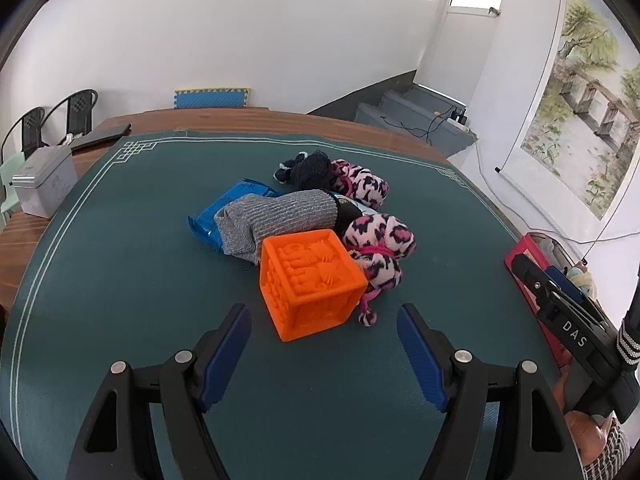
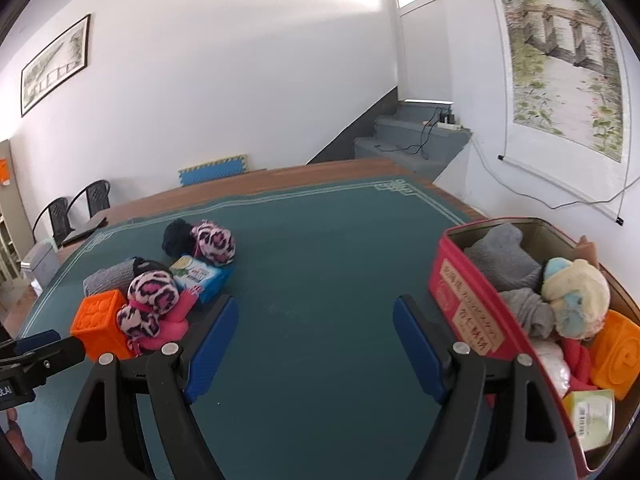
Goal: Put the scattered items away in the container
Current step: 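Move the left gripper back to the pile and grasp the orange block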
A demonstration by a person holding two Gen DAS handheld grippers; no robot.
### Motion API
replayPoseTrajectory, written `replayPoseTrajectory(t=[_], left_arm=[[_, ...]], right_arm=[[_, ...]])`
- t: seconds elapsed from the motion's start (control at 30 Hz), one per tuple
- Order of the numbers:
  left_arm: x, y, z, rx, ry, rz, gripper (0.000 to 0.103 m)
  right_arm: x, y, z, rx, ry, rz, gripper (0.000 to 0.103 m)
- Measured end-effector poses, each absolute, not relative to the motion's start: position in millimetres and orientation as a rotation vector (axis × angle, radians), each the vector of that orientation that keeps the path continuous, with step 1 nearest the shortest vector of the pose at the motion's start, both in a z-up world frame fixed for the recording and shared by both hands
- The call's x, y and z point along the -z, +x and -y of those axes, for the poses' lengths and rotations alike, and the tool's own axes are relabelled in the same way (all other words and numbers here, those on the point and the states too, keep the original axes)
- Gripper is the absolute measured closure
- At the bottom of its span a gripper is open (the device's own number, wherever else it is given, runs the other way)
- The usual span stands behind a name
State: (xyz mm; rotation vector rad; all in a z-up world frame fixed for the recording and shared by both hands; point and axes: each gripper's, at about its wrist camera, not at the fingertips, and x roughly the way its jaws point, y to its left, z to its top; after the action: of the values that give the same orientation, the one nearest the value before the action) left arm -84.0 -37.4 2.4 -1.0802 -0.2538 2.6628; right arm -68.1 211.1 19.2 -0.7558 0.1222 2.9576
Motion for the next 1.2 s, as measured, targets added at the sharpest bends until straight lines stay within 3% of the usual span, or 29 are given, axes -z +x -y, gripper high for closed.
replayPoseTrajectory(t=[0.23, 0.97, 1.2], left_arm=[[-3, -83, 37, -2.651, -1.067, 0.251, 0.027], [-8, -95, 50, -2.647, -1.079, 0.387, 0.027], [-2, -128, 18, -2.714, -1.132, 0.244, 0.027]], right_arm=[[-26, -59, -202, -2.956, -0.661, -0.025, 0.021], [-17, -75, -199, -3.001, -0.822, -0.076, 0.021], [-13, -79, -208, -2.977, -0.877, -0.159, 0.021]])
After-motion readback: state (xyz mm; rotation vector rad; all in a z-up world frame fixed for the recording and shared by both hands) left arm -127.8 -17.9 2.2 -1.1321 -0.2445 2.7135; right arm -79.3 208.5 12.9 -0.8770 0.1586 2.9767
